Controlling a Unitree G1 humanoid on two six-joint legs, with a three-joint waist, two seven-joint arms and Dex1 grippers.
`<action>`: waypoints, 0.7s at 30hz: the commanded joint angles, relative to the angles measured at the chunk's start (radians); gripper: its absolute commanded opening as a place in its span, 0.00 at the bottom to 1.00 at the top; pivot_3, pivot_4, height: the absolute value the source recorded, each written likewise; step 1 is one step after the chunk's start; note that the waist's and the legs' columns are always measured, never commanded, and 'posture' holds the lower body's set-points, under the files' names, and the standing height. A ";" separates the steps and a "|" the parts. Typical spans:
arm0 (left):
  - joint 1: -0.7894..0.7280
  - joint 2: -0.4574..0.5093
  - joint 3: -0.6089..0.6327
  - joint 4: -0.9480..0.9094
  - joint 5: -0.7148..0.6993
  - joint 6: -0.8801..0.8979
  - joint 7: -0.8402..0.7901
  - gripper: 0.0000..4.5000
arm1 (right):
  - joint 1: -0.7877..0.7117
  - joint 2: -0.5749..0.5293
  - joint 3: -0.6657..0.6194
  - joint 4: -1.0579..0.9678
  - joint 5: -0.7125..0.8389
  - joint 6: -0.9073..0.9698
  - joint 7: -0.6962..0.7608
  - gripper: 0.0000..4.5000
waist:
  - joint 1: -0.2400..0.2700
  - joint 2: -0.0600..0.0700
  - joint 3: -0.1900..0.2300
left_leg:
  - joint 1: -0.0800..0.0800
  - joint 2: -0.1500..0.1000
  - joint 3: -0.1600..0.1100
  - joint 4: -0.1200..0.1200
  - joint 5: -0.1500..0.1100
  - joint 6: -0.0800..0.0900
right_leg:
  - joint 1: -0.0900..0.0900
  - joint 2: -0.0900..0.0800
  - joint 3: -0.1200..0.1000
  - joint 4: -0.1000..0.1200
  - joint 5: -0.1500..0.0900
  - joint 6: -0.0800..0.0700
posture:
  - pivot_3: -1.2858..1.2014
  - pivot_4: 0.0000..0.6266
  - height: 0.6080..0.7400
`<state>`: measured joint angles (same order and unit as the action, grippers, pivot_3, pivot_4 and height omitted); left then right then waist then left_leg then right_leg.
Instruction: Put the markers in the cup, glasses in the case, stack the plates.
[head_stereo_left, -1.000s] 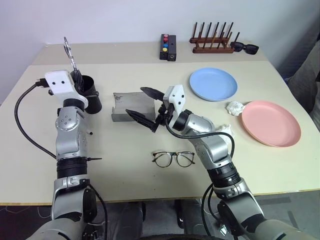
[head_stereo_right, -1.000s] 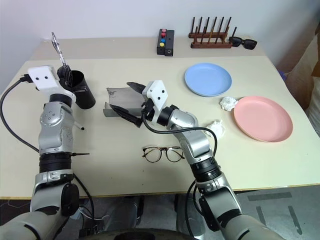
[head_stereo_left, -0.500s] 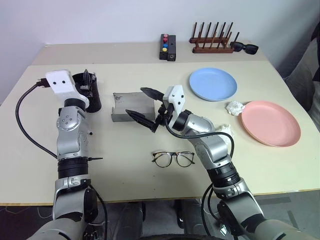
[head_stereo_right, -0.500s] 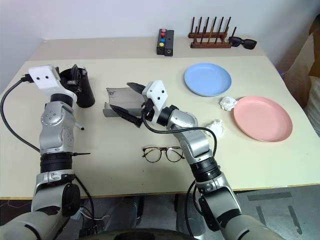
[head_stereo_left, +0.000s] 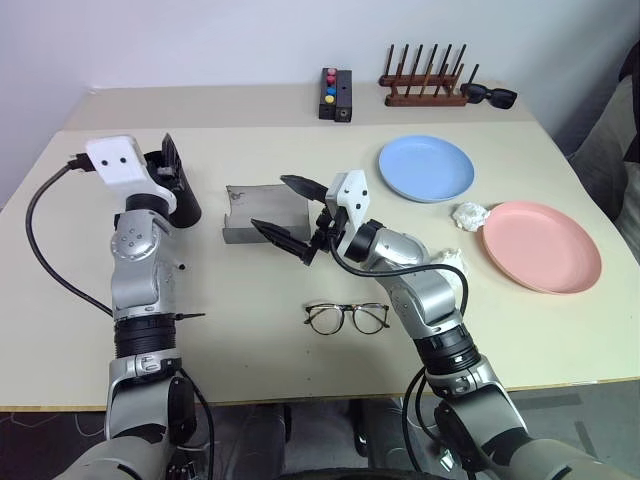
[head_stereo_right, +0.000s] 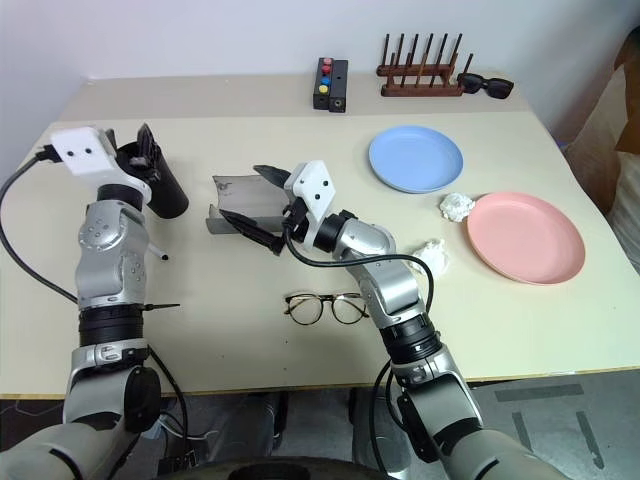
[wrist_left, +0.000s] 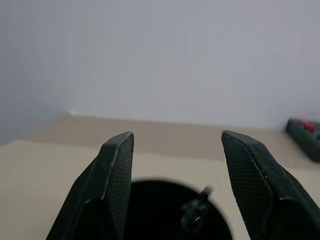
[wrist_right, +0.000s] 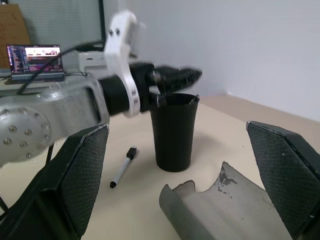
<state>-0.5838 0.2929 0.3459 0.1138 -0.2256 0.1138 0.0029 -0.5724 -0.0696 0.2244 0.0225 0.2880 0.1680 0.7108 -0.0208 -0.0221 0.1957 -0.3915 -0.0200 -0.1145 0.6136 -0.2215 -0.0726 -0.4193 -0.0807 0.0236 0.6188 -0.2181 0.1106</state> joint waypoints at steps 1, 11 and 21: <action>-0.012 0.035 0.062 -0.145 -0.021 0.075 0.064 0.75 | -0.022 0.008 -0.009 -0.032 0.007 -0.010 -0.003 1.00 | -0.001 0.000 0.000 | 0.000 0.000 0.000 0.000 0.000 0.000 | 0.000 0.000 0.000 0.000 0.000 0.000 | 0.52 0.24 1.00; 0.074 0.011 0.223 -0.436 -0.058 0.678 0.322 0.99 | -0.032 -0.047 -0.016 -0.047 0.049 0.034 0.074 1.00 | 0.001 0.000 0.000 | 0.000 0.000 0.000 0.000 0.000 0.000 | 0.000 0.000 0.000 0.001 0.000 0.000 | 0.52 0.24 1.00; -0.004 -0.173 0.325 -0.418 -0.079 1.125 0.472 0.99 | -0.042 -0.067 -0.008 -0.034 0.054 0.043 0.126 1.00 | 0.000 0.000 0.000 | 0.000 0.000 -0.001 0.001 0.000 0.000 | 0.001 0.000 0.000 0.001 0.000 0.000 | 0.52 0.24 1.00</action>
<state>-0.5536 0.1179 0.6545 -0.2946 -0.3245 1.2003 0.4479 -0.5917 -0.1435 0.2225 0.0217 0.3297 0.2199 0.8324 -0.0204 -0.0225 0.1958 -0.3912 -0.0201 -0.1152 0.6143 -0.2214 -0.0727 -0.4187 -0.0802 0.0232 0.6194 -0.2183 0.1108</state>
